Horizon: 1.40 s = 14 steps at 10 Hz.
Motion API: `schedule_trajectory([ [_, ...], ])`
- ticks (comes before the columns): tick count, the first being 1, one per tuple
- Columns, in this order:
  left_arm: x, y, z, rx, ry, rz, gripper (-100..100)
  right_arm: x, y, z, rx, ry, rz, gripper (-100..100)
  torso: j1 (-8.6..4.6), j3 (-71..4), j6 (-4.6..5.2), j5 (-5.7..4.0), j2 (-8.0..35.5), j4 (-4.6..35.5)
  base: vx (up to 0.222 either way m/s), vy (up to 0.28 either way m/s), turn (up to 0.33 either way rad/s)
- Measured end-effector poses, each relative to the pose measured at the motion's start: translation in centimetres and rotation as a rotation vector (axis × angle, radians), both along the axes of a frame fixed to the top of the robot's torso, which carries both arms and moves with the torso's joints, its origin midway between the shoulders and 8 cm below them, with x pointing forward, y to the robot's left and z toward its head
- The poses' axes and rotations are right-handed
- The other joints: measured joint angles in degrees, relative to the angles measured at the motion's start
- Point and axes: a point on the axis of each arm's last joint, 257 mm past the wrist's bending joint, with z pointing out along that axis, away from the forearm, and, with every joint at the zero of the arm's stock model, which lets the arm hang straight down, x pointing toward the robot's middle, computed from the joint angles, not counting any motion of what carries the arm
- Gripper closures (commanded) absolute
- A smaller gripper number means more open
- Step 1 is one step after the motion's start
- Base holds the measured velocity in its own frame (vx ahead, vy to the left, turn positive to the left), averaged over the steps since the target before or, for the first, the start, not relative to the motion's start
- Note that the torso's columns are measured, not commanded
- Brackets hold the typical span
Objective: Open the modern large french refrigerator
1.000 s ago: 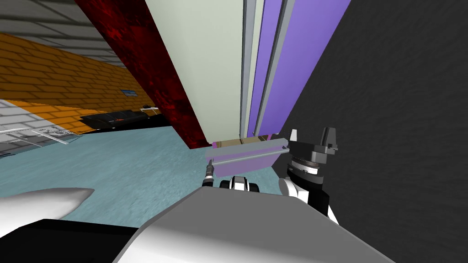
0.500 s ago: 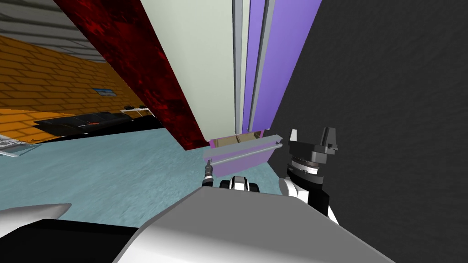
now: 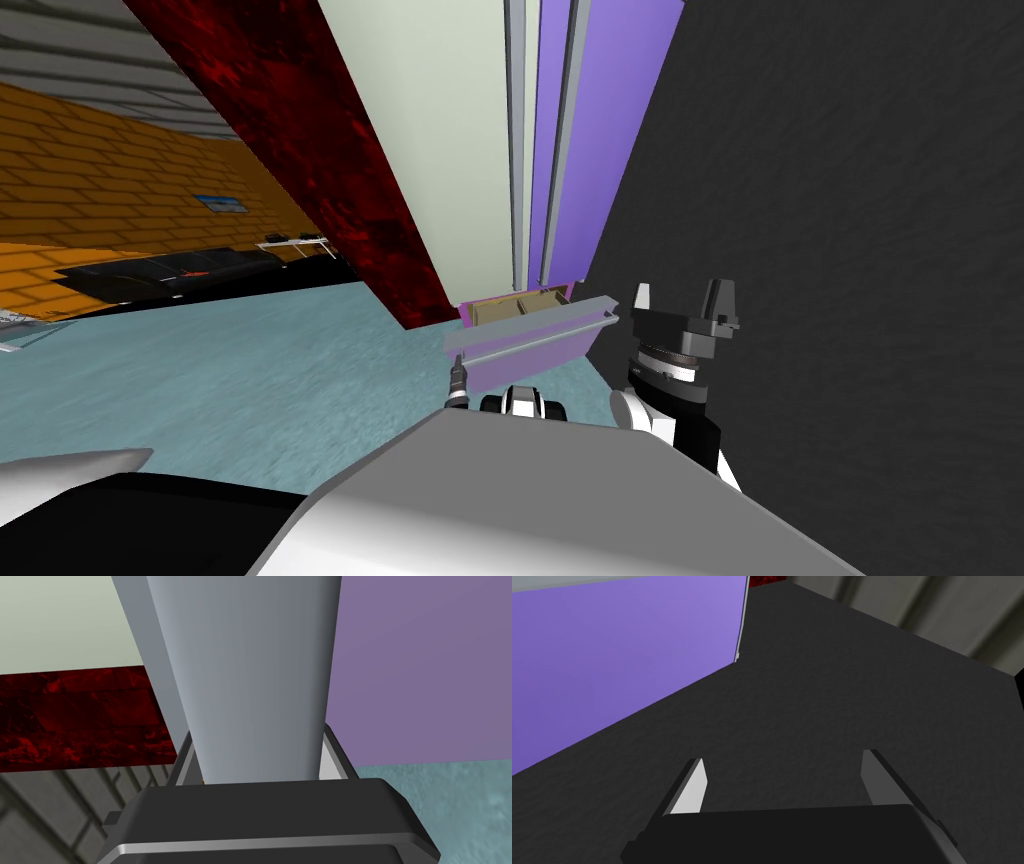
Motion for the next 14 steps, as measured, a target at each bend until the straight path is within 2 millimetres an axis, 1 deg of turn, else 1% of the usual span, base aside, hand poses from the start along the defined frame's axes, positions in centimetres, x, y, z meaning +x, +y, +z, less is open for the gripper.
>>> schedule_trajectory([
  [1,-0.3,-0.8,-0.1,0.007,-0.003,-0.017,100,0.0,0.0,0.0,0.0,0.0,0.0,0,0.09,0.1,0.22,0.21,0.1,0.0,0.066,0.051,0.182],
  [2,-0.9,-1.9,-0.2,0.013,-0.007,-0.036,100,0.0,0.0,0.0,0.0,0.0,0.0,0,0.24,0.2,0.08,0.27,0.2,-0.1,0.037,0.033,0.089],
  [3,-1.1,-2.6,-0.1,0.017,-0.011,-0.051,100,0.0,0.0,0.0,0.0,0.0,0.0,0,0.21,0.3,0.18,0.31,0.2,-0.1,0.04,0.041,0.103],
  [4,-1.8,-3.5,0.1,0.018,-0.01,-0.068,-100,0.0,0.0,0.0,0.0,0.0,0.0,0,0.16,0.2,0.07,0.17,0.3,0.0,0.0,0.021,-0.02],
  [6,-1.1,-3.5,0.9,0.023,-0.012,-0.053,-100,0.0,0.0,0.0,0.0,0.0,0.0,0,-0.26,0.4,0.31,0.06,0.5,0.2,-0.065,0.014,-0.091],
  [10,0.3,-3.1,2.2,0.032,-0.002,-0.024,-100,0.0,0.0,0.0,0.0,0.0,0.0,0,-0.38,0.2,0.34,0.02,0.3,0.2,-0.053,0.016,-0.037],
  [14,1.1,-3.1,3.0,0.031,0.017,-0.01,-100,0.0,0.0,0.0,0.0,0.0,0.0,0,-0.64,0.4,0.37,-0.22,0.8,0.6,-0.039,0.012,-0.045],
])
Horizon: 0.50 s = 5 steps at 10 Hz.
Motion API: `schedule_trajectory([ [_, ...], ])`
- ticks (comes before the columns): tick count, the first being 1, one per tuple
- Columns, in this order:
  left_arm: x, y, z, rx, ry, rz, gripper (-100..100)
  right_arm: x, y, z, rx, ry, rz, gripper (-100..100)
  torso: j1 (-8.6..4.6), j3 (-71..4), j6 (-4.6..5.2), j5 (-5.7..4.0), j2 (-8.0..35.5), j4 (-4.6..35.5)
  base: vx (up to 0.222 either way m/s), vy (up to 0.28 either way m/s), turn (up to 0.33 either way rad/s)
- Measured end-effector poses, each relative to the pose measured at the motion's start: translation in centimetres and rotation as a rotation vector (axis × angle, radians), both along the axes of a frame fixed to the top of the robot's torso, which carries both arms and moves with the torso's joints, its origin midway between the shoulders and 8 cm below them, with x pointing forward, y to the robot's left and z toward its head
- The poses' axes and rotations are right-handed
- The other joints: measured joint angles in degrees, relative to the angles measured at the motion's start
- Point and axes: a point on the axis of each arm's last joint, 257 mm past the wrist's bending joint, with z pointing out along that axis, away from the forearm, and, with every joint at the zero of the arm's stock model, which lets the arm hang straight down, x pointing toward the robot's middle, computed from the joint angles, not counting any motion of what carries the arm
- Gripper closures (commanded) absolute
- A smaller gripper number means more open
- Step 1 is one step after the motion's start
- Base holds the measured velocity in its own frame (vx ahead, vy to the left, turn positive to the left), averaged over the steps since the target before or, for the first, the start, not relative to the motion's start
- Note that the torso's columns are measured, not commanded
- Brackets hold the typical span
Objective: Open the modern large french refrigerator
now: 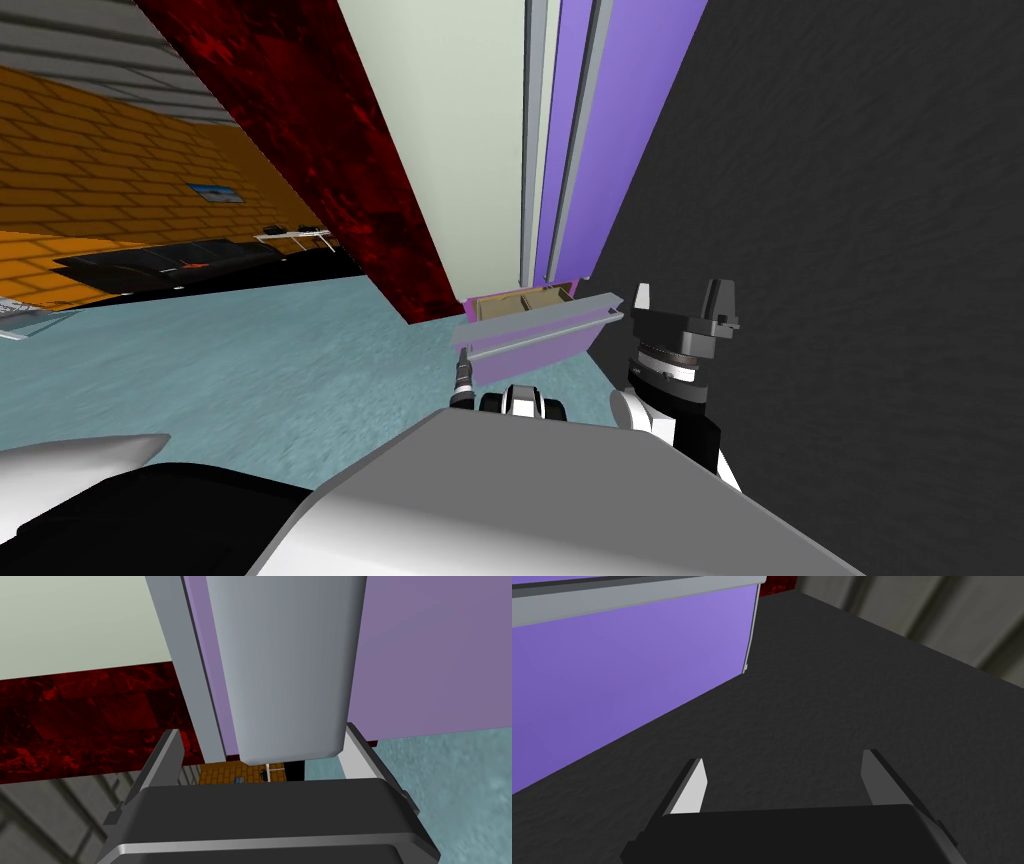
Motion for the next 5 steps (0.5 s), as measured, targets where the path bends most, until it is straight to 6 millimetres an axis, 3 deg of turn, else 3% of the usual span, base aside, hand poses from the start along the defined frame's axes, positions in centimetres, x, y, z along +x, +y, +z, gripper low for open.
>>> schedule_trajectory([
  [5,0.59,-0.4,0.7,-0.009,0.022,0.008,-100,0.0,0.0,0.0,0.0,0.0,0.0,0,-0.33,0.1,0.07,-0.25,0.3,0.3,-0.032,0.011,-0.03],
])
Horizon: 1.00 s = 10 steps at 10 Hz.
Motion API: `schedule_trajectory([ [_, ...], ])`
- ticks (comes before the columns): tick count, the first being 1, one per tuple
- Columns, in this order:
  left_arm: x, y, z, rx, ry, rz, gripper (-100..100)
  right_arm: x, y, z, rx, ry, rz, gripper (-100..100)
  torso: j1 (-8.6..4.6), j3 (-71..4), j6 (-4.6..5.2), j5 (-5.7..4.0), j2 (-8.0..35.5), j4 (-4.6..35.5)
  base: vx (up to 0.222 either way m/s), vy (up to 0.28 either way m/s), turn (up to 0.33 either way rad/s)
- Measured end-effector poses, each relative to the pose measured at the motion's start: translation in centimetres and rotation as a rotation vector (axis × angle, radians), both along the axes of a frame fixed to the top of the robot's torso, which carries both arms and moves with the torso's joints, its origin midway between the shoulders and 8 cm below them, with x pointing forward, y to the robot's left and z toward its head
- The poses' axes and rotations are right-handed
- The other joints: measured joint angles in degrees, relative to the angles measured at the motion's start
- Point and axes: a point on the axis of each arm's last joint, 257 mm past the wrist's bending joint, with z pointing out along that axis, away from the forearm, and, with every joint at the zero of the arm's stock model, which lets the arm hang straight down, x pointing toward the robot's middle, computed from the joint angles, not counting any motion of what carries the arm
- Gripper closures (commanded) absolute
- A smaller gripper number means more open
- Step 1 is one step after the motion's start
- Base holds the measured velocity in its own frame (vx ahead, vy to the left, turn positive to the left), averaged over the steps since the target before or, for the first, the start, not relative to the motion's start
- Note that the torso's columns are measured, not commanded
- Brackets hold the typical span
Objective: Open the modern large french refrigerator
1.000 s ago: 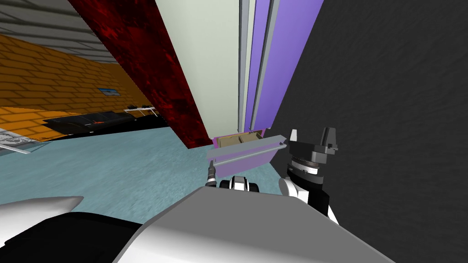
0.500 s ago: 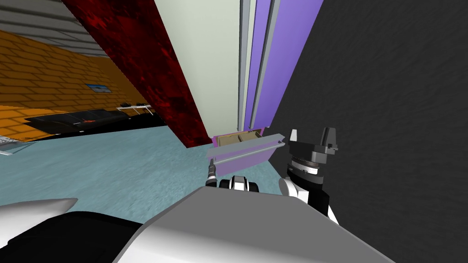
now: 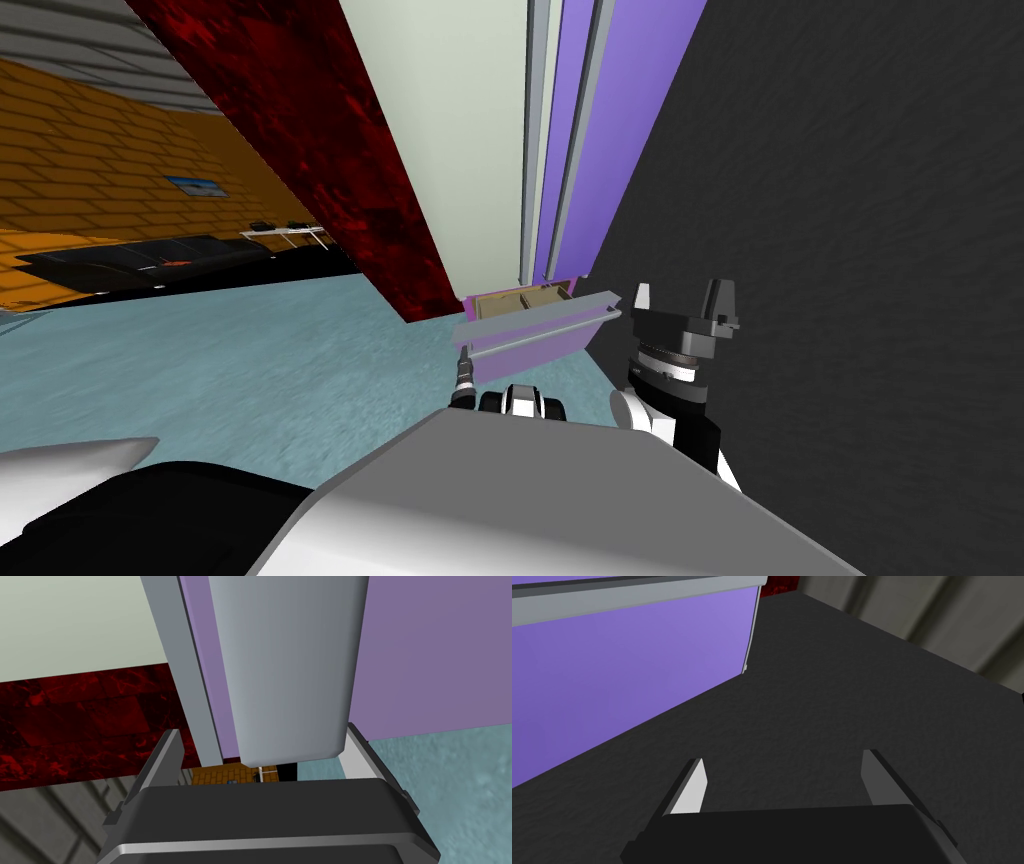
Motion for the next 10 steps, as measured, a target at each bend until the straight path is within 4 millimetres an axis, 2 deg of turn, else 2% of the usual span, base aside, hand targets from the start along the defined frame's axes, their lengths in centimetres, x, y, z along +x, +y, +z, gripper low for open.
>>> schedule_trajectory([
  [4,0.5,0.2,0.3,-0.004,0.005,-0.001,-100,0.0,0.0,0.0,0.0,0.0,0.0,0,-0.06,0.0,-0.05,-0.14,0.1,0.2,-0.001,0.0,0.0],
  [5,0.3,0.2,-0.1,-0.005,0.017,-0.002,0,0.0,0.0,0.0,0.0,0.0,0.0,0,0.06,0.1,-0.08,0.04,0.1,-0.1,0.006,0.002,-0.003],
  [10,-0.5,0.1,-1.5,-0.013,0.056,-0.004,0,0.0,0.0,0.0,0.0,0.0,0.0,0,0.63,-0.2,-0.11,0.47,-0.6,-0.6,0.0,0.0,0.0],
])
